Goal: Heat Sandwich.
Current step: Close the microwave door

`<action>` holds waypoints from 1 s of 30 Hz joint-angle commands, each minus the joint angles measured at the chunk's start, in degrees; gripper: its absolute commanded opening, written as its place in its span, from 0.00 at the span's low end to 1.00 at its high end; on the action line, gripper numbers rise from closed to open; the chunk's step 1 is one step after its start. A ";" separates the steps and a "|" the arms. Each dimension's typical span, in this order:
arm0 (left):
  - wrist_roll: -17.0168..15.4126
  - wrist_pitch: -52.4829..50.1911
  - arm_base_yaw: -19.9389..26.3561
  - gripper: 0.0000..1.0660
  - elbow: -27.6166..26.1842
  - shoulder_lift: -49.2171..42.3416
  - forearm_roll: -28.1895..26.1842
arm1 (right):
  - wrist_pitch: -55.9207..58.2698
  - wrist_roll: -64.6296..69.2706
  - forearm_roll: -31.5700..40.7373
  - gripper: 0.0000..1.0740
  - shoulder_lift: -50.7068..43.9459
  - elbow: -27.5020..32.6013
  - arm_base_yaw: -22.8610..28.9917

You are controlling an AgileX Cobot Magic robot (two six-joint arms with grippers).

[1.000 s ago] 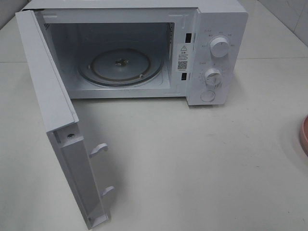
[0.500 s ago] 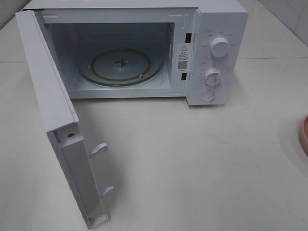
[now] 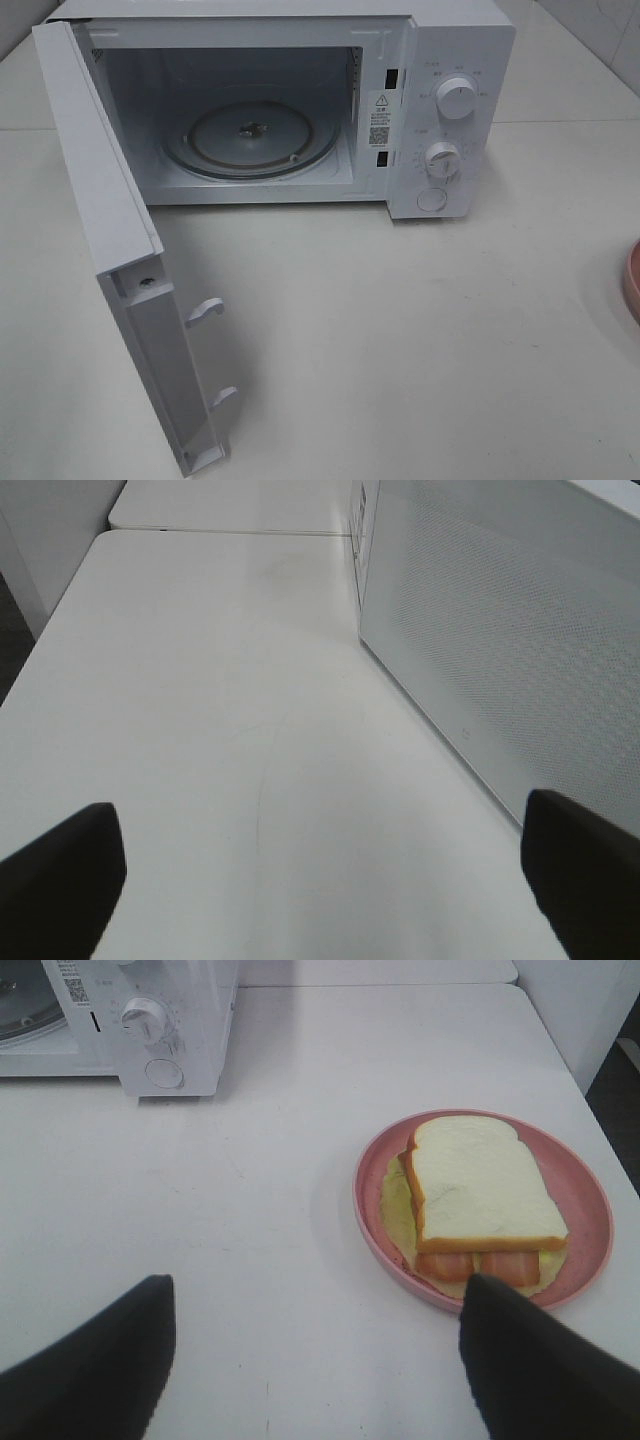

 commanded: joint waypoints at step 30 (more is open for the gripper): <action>0.11 -1.66 0.06 0.97 -1.95 0.11 -5.50 | -0.40 -0.23 -0.06 0.71 -1.49 0.11 -0.46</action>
